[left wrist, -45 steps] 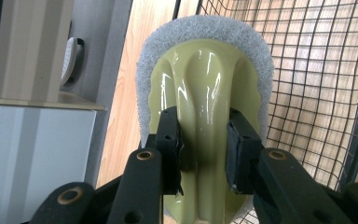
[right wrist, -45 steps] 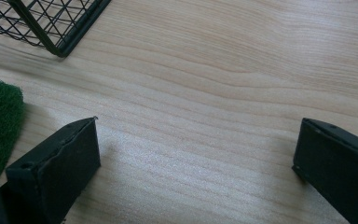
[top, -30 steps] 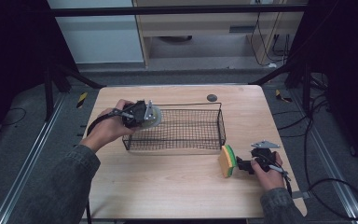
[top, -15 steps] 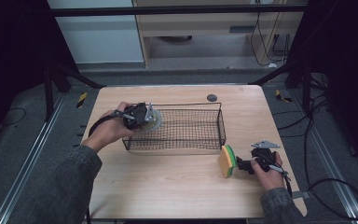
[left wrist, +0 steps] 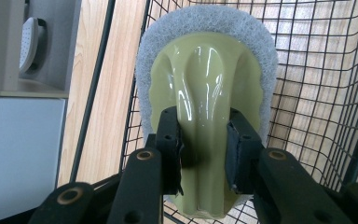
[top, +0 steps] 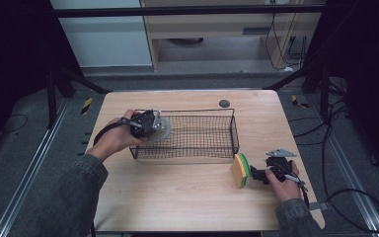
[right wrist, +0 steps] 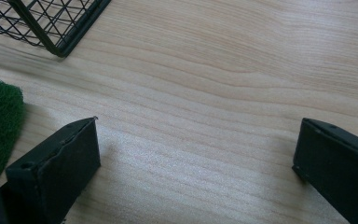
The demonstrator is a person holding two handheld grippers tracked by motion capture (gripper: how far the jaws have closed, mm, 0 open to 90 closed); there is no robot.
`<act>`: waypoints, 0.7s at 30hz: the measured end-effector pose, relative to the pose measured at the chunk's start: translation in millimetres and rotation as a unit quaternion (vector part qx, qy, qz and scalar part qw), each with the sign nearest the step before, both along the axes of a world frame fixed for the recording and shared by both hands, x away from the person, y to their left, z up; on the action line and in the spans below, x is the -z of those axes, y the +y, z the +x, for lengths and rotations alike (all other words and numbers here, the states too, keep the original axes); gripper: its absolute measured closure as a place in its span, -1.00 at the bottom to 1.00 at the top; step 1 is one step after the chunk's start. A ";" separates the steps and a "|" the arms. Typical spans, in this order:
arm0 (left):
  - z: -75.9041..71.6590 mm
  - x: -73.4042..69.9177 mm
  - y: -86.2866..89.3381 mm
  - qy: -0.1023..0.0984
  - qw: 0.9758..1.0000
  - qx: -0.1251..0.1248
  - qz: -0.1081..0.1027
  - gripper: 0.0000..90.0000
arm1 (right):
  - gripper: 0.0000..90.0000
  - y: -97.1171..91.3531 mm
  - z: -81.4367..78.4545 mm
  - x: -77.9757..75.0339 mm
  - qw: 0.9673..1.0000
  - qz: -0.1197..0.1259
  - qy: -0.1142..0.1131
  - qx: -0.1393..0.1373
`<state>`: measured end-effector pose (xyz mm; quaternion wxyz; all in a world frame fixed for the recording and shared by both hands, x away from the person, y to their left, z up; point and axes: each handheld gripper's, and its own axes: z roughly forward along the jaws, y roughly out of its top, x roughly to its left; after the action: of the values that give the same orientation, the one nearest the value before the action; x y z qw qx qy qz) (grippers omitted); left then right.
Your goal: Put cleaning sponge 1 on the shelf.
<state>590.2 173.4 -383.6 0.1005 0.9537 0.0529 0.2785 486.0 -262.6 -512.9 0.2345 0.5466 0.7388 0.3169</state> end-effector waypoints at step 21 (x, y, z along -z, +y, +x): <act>1.6 17.5 1.7 0.024 1.000 0.000 0.014 0.55 | -0.99 0.0 0.0 0.0 1.000 0.000 0.000 0.000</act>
<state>591.8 175.1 -401.1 0.0862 0.9613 0.0517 0.2566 486.0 -262.6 -512.9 0.2346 0.5466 0.7388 0.3168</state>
